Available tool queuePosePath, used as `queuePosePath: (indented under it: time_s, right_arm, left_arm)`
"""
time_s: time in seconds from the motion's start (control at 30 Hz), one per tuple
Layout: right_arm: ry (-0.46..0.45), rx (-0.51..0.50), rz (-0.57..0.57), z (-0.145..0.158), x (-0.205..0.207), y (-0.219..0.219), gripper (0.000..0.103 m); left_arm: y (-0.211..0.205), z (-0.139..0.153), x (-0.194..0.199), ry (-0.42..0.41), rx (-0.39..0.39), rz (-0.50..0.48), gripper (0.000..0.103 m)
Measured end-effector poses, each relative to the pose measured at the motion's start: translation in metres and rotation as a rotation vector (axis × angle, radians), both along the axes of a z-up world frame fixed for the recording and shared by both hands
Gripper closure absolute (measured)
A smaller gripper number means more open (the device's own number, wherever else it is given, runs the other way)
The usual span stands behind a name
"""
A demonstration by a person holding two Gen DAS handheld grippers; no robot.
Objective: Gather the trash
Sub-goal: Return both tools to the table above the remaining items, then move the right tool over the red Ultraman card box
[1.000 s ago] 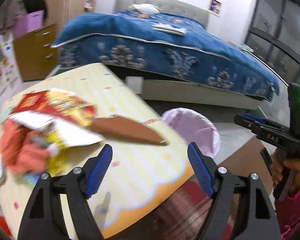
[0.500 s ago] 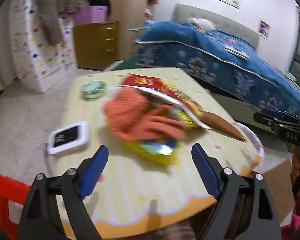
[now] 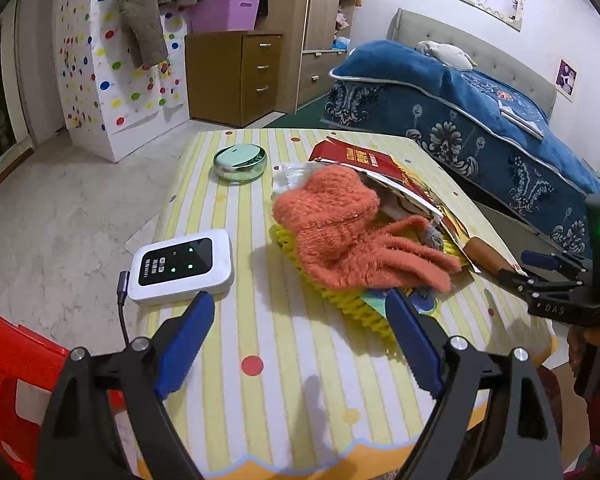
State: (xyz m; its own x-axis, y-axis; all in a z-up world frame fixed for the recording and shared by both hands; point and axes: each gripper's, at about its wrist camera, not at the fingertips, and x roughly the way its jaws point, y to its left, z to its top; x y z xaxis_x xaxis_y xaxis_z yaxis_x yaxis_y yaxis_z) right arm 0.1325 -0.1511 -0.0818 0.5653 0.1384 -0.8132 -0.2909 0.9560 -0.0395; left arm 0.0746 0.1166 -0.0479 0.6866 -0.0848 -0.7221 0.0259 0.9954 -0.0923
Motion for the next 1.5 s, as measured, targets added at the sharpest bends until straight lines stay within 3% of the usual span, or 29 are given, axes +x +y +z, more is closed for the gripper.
queuePosePath:
  time_s: [0.23,0.5,0.67,0.9,1.07,1.1,1.23,1.4,1.5]
  right_arm:
    - [0.033,0.017,0.016,-0.011,0.0,-0.003,0.03]
    - [-0.065,0.042,0.06,0.024,-0.004,0.008,0.029]
    - [-0.093,0.03,0.099,0.029,0.016,0.035,0.038]
    - [-0.102,-0.043,0.192,0.019,0.044,0.078,0.036]
    - [-0.102,-0.07,0.246,0.016,0.065,0.091,0.03]
    - [-0.095,-0.068,0.256,0.016,0.066,0.092,0.031]
    - [-0.08,-0.077,0.315,0.015,0.064,0.099,0.051]
    - [-0.091,-0.091,0.312,0.015,0.058,0.103,0.053]
    - [-0.118,-0.094,0.302,0.02,0.057,0.103,0.048]
  left_arm:
    - [-0.007,0.001,0.0,0.002,0.013,-0.003,0.018]
    - [-0.005,0.003,0.004,0.008,0.049,0.039,0.018]
    - [0.002,0.005,0.012,0.006,0.077,0.076,0.018]
    - [0.013,0.002,0.026,0.014,0.081,0.103,0.018]
    - [0.014,-0.001,0.03,0.018,0.074,0.105,0.018]
    - [0.014,-0.002,0.03,0.019,0.07,0.102,0.018]
    - [0.014,-0.005,0.029,0.02,0.07,0.096,0.018]
    - [0.014,-0.005,0.028,0.021,0.067,0.098,0.018]
    - [0.014,-0.005,0.028,0.021,0.069,0.099,0.018]
